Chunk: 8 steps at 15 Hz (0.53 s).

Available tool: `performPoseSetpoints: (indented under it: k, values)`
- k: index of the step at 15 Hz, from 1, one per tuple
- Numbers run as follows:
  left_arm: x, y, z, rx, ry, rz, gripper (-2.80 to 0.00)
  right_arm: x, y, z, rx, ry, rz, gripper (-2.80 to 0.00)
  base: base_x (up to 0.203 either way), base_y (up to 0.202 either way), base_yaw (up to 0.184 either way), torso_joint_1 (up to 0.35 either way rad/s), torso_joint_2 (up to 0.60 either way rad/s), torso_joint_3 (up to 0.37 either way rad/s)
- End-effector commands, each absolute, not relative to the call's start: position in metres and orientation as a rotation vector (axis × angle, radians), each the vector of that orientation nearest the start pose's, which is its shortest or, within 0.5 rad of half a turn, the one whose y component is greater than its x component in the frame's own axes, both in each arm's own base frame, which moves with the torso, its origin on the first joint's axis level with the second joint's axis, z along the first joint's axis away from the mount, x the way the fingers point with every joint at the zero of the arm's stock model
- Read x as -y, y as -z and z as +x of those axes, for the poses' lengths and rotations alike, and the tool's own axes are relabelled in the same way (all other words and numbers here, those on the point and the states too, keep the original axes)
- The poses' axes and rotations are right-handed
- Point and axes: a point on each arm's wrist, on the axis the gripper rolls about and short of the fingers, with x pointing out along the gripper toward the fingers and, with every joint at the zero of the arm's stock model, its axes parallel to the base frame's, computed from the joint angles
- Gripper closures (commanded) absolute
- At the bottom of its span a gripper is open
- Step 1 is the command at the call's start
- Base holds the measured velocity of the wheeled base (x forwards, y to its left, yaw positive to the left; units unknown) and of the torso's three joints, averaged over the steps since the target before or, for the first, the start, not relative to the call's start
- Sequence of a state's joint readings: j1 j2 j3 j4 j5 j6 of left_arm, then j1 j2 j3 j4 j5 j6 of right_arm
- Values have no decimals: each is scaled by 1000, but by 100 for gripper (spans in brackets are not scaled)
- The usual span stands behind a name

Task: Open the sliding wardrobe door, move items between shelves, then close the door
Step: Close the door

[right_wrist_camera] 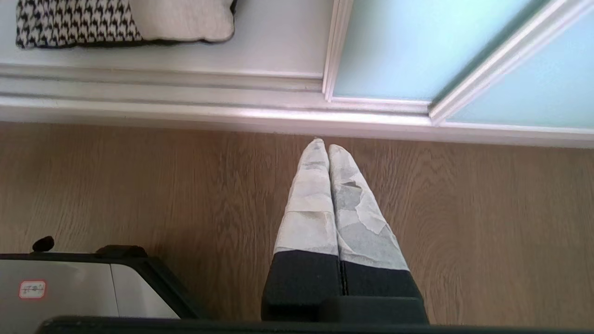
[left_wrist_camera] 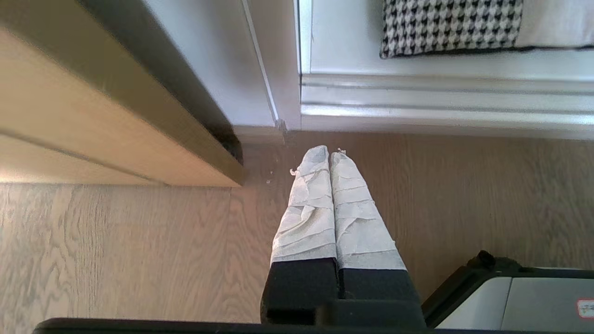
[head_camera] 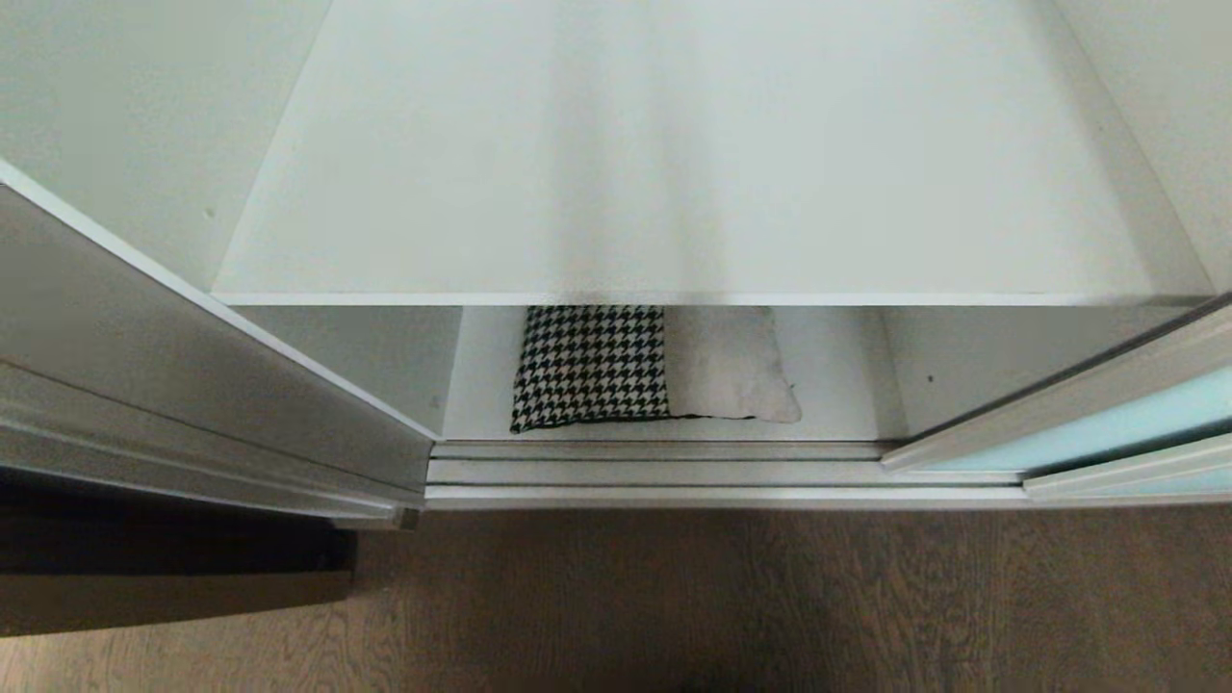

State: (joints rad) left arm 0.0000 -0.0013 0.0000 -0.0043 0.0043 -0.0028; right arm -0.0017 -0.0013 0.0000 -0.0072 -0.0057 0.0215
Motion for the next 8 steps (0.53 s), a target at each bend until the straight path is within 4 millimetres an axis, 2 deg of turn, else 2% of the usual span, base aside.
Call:
performPoseSetpoints:
  k: [1, 8]
  values:
    - [0, -76, -23, 3, -4, -3, 0, 0, -76, -23, 6, 7, 21, 0, -164, 0, -1, 7, 2, -2]
    - [0, -76, -23, 3, -5, -3, 0, 0, -76, -23, 5, 7, 21, 0, -195, 0, 0, 4, 3, 0]
